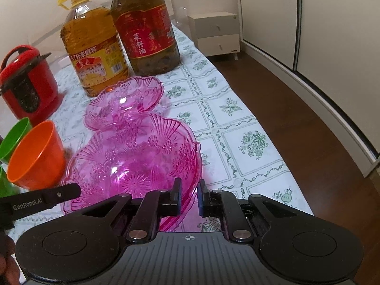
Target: Organize plates and bowls
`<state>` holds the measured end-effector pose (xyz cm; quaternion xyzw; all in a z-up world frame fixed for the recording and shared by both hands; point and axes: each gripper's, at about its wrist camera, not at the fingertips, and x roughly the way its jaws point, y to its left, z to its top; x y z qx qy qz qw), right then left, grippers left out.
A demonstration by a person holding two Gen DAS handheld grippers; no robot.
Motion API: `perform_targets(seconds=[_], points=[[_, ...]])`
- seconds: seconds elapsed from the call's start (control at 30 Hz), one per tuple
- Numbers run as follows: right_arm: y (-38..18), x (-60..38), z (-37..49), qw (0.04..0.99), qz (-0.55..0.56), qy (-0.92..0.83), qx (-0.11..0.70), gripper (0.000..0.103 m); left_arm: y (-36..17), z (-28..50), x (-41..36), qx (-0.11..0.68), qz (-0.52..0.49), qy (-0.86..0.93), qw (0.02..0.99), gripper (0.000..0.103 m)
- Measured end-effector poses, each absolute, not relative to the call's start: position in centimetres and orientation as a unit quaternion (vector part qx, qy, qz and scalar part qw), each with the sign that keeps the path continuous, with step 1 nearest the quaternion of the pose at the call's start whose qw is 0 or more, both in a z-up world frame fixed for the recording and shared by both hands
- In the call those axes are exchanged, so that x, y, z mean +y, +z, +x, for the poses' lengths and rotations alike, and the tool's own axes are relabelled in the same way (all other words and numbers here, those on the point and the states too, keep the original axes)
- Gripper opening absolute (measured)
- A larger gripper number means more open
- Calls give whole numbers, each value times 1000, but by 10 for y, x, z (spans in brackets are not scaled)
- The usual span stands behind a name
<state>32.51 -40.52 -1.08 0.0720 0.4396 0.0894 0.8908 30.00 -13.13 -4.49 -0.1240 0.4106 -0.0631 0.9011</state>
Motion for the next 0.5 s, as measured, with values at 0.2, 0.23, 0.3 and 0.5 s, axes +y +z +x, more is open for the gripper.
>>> perform_targets(seconds=[0.2,0.23,0.3,0.5], points=[[-12,-408,326,890,92,88,437,17,-44,299,-131,405,-115,-61,905,13],[-12,-409,326,890,95,90,437,20,-44,299,-130,405,-117,-60,905,14],[-11,-411,324,892,103,91,431,24,-44,297,-126,399,-123,-59,907,16],[-4,-417,316,900,124,91,407,28,-40,289,-117,389,-133,-57,910,18]])
